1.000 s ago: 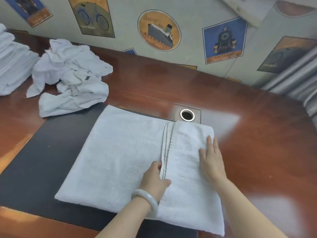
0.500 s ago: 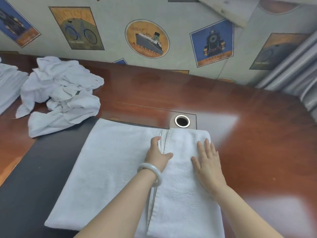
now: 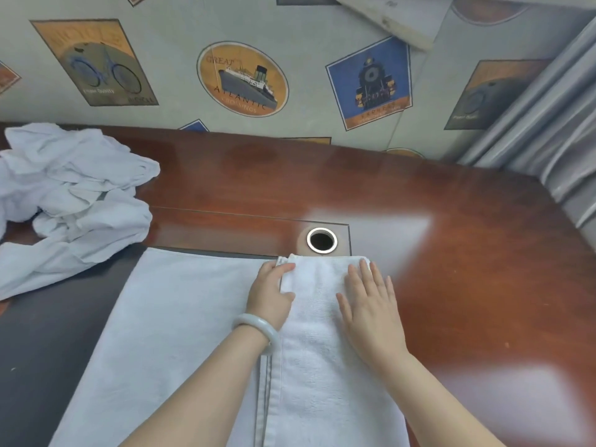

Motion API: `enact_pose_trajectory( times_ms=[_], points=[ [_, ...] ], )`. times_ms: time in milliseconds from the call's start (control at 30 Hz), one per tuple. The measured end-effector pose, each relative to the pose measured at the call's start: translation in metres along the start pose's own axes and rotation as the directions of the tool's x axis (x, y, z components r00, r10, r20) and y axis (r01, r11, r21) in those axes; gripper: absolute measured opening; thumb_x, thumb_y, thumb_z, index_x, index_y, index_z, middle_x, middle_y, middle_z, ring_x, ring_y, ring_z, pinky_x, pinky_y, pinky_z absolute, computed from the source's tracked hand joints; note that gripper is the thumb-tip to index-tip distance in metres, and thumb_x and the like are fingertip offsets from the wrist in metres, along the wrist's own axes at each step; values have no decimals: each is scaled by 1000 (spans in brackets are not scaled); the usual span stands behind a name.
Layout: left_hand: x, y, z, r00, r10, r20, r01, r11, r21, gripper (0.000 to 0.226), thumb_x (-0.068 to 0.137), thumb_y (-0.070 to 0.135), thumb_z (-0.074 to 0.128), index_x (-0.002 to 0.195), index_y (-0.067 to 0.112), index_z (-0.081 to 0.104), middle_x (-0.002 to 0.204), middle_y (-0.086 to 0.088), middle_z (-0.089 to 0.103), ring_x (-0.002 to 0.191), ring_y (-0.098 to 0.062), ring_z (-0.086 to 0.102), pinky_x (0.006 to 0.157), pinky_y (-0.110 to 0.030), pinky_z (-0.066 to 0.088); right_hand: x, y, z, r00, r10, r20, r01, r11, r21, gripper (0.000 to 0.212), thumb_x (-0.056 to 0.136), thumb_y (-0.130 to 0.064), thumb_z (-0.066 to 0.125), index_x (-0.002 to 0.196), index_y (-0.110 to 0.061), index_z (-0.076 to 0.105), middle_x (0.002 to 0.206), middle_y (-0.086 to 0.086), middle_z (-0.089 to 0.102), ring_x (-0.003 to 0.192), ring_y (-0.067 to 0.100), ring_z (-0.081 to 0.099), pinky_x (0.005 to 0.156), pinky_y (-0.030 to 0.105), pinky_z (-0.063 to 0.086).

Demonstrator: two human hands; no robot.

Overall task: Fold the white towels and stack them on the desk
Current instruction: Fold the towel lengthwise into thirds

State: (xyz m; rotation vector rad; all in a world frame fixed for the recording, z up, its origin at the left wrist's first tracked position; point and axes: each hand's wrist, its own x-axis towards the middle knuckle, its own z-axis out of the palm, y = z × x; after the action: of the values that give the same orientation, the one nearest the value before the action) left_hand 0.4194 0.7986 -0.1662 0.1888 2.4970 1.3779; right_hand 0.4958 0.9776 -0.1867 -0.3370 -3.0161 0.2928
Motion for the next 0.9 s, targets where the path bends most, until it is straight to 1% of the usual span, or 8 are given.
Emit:
enact_pose_trajectory(
  times_ms=[67, 167, 333, 467, 567, 633, 767, 900],
  points=[
    [5, -7, -3, 998, 63, 20, -65, 994, 89, 54, 86, -11, 57, 134, 12, 57, 148, 3, 38, 138, -13, 36, 93, 3, 20, 11, 0, 5, 1000, 0, 9, 0, 1000, -11, 75, 95, -54, 9, 154, -13, 27, 163, 5, 20, 152, 19, 8, 121, 42, 2],
    [7, -17, -2, 988, 152, 10, -151, 969, 195, 56, 86, -11, 58, 137, 11, 53, 151, 5, 37, 133, -17, 33, 96, 4, 9, 15, 0, 16, 995, 54, 87, -52, 998, -29, 78, 92, -57, 5, 157, -14, 17, 164, 2, 15, 152, 17, 3, 123, 47, 5],
    [8, -16, 14, 981, 192, -36, -176, 948, 264, 65, 81, -19, 47, 140, 8, 47, 155, 5, 31, 126, -19, 34, 95, 5, 9, 13, -3, 21, 992, 107, 68, -106, 994, -12, 78, 94, -55, 11, 155, -8, 23, 162, 10, 21, 151, 24, 11, 121, 51, 13],
    [4, -22, 17, 974, 217, -63, -140, 797, 588, 62, 89, 13, 45, 149, 23, 36, 157, 9, 30, 131, -18, 37, 102, -30, 32, 13, -3, 21, 988, 121, 93, -119, 992, -30, 80, 92, -58, 6, 157, -12, 13, 164, 8, 12, 152, 23, 3, 122, 50, 8],
    [4, -26, 17, 982, 183, -37, -108, 723, 682, 62, 86, 31, 31, 147, 24, 42, 151, 1, 43, 126, -16, 40, 95, -35, 33, 15, -3, 20, 985, 139, 103, -138, 990, -21, 80, 91, -59, 5, 157, -15, 10, 165, 8, 7, 152, 23, 0, 121, 51, 7],
    [1, -22, 15, 992, 128, -2, -90, 705, 704, 63, 90, 33, 27, 151, 25, 34, 157, -3, 34, 133, -18, 36, 99, -36, 28, 14, -4, 17, 979, 155, 135, -152, 988, -32, 80, 89, -59, 3, 158, -17, 6, 165, 7, 1, 152, 24, -2, 121, 52, 6],
    [-18, -8, 1, 999, 2, -51, 35, 700, 713, 64, 102, 40, 34, 157, 24, 4, 164, -5, -2, 148, -27, 7, 117, -39, 14, 18, -8, 8, 940, 202, 274, -179, 978, -109, 73, 96, -61, 12, 157, -23, -5, 164, 1, -14, 150, 36, -3, 118, 60, 1],
    [-81, 1, -3, 993, -48, -105, 101, 807, 581, 50, 98, 38, 51, 139, 15, 36, 138, -5, 38, 126, -23, 35, 103, -29, 29, -2, -16, -11, 955, 178, 236, -182, 983, -1, 73, 95, -66, 17, 156, -32, -2, 164, 2, -14, 150, 31, -12, 116, 61, -7]
  ],
)
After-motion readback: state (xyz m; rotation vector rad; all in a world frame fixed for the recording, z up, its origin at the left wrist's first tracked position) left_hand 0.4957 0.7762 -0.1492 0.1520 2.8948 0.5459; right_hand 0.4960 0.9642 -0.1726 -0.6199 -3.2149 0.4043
